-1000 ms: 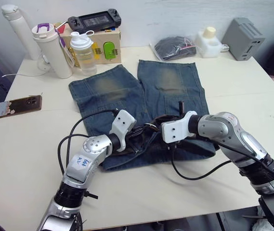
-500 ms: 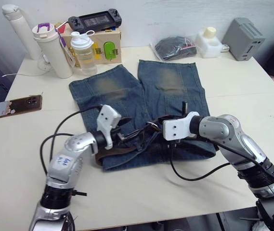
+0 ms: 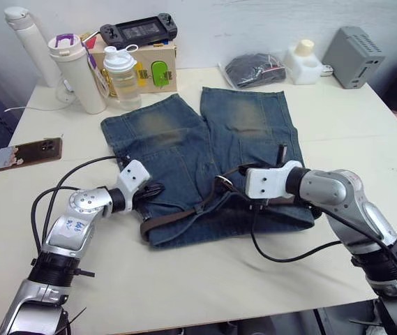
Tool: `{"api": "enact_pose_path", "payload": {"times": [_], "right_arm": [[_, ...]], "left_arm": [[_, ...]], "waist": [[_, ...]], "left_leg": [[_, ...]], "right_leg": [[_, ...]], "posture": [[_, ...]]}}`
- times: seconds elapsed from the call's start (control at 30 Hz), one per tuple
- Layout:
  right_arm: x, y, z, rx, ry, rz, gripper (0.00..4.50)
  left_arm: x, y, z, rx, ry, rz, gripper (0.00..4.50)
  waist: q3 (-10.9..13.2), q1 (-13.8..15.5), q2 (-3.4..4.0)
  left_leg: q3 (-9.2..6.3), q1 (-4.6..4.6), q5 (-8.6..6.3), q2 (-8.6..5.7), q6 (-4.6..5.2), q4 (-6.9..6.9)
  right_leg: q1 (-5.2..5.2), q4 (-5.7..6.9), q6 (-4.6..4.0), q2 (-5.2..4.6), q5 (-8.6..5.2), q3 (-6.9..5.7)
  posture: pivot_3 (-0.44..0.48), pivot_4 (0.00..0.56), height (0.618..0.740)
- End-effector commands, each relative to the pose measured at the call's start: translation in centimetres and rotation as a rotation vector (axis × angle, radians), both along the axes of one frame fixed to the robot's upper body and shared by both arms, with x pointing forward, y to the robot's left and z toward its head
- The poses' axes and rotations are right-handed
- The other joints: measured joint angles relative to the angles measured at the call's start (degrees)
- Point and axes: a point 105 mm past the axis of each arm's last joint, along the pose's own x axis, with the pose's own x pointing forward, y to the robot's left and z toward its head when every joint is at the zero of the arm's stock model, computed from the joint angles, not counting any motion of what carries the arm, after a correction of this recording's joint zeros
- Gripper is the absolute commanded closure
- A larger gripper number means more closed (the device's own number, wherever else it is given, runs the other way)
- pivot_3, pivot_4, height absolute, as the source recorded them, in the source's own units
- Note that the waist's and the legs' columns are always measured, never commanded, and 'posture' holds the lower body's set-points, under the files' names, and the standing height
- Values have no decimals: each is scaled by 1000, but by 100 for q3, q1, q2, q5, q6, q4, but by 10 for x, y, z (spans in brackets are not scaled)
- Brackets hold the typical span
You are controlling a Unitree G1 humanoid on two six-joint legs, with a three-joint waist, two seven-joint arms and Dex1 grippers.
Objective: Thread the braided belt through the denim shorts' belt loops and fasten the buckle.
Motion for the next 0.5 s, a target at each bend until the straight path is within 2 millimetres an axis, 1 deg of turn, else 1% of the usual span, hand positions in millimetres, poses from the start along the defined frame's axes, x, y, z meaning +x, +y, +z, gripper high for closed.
{"api": "enact_pose_path", "payload": {"times": [0.03, 0.13, 0.17, 0.27, 0.33, 0.4, 0.5], "right_arm": [[2, -29, 36, 43, -119, -96, 4500], [3, -41, 52, 54, -180, -138, 4500], [3, -42, 56, 52, -201, -138, 4500], [0, -35, 61, 54, -230, -96, 4500], [-9, -15, 54, 18, -228, 9, 4500], [-17, 6, 43, 3, -205, 92, 4500], [-23, 25, 31, 0, -177, 145, 4500]], "left_arm": [[-7, 1, -23, 52, 66, -20, 4470], [-6, 1, -22, 52, 50, -24, 4470], [-6, 0, -21, 49, 43, -25, 4470], [-4, -2, -16, 36, 21, -29, 4470], [-2, -4, -6, 7, -15, -34, 4470], [1, -9, 14, -63, -63, -41, 4470], [2, -17, 46, -170, -129, -71, 4470]], "waist": [[0, -1, 0], [0, -1, 0], [0, 0, 0], [0, 2, 0], [0, 4, 0], [0, 0, 0], [2, -4, -4]], "left_leg": [[0, 0, 0, -1, 0, 0], [1, 1, 0, -1, 0, -1], [1, 2, 0, -1, 0, -1], [1, 2, 0, -1, 1, 0], [2, 2, 1, -1, 1, 0], [2, 2, 1, -1, 1, 0], [1, -2, 1, 0, 1, 1]], "right_leg": [[0, 1, 0, -2, 0, 0], [-1, 2, 0, -3, 0, 0], [0, 3, 0, -5, 0, 0], [0, 3, 0, -6, 0, 0], [0, 4, 0, -6, 0, 0], [-1, 4, 0, -5, 0, 0], [-3, 4, 0, -5, 0, -1]], "posture": [[0, 150, 687], [0, 150, 687], [0, 150, 687], [0, 150, 687], [0, 150, 687], [0, 150, 687], [0, 150, 687]]}}
